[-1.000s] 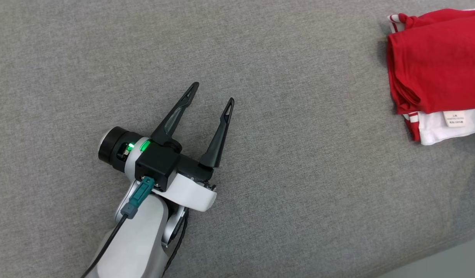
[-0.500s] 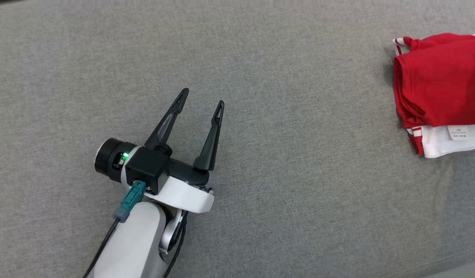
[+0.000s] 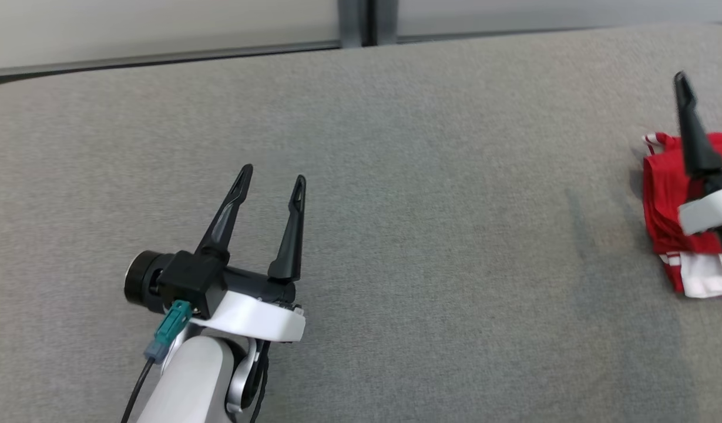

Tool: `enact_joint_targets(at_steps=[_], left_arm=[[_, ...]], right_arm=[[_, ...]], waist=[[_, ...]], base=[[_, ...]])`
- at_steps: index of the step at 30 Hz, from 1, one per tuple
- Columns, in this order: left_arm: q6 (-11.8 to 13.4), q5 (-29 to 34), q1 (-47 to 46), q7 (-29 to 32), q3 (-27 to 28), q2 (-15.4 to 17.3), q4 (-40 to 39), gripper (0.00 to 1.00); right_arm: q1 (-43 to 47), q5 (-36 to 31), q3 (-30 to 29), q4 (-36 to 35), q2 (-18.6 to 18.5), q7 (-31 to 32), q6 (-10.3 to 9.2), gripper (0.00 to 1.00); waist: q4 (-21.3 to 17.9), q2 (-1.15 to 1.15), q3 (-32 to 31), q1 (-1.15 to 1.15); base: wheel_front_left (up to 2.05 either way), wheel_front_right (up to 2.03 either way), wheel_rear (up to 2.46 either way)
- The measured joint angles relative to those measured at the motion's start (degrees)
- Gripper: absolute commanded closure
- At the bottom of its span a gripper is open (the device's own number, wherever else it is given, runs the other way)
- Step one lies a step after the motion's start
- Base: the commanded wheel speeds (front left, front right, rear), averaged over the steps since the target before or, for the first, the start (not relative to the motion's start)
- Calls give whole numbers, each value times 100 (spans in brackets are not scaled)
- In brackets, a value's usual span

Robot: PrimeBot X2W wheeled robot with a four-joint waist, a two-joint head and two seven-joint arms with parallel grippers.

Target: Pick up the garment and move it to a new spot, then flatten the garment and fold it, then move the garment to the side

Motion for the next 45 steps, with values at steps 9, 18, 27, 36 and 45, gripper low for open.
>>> enact_joint_targets(at_steps=[9, 18, 27, 36, 45], left_arm=[[56, -475, 497, 0, 167, 0, 160, 0], [148, -396, 906, 0, 327, 2, 323, 0], [216, -242, 1136, 1, 432, 0, 382, 0], [305, -103, 1233, 1, 445, -2, 333, 0], [654, -143, 1249, 0, 516, -5, 312, 0]], right_arm=[[975, -96, -301, -615, 793, 0, -1, 0], [2002, -325, -735, -967, 1615, 0, -1, 0], [2553, -836, -1020, -1099, 2240, 0, -2, 0], [2720, -1229, -1029, -1015, 2440, 0, -2, 0], [2730, -1319, -1091, -958, 2490, 0, -2, 0]], waist=[[433, 0, -580, 0], [474, 0, -919, 0], [368, 0, -959, 0], [355, 0, -1046, 0], [348, 0, -1098, 0]], base=[[0, 0, 0], [0, 0, 0], [0, 0, 0], [0, 0, 0], [0, 0, 0]])
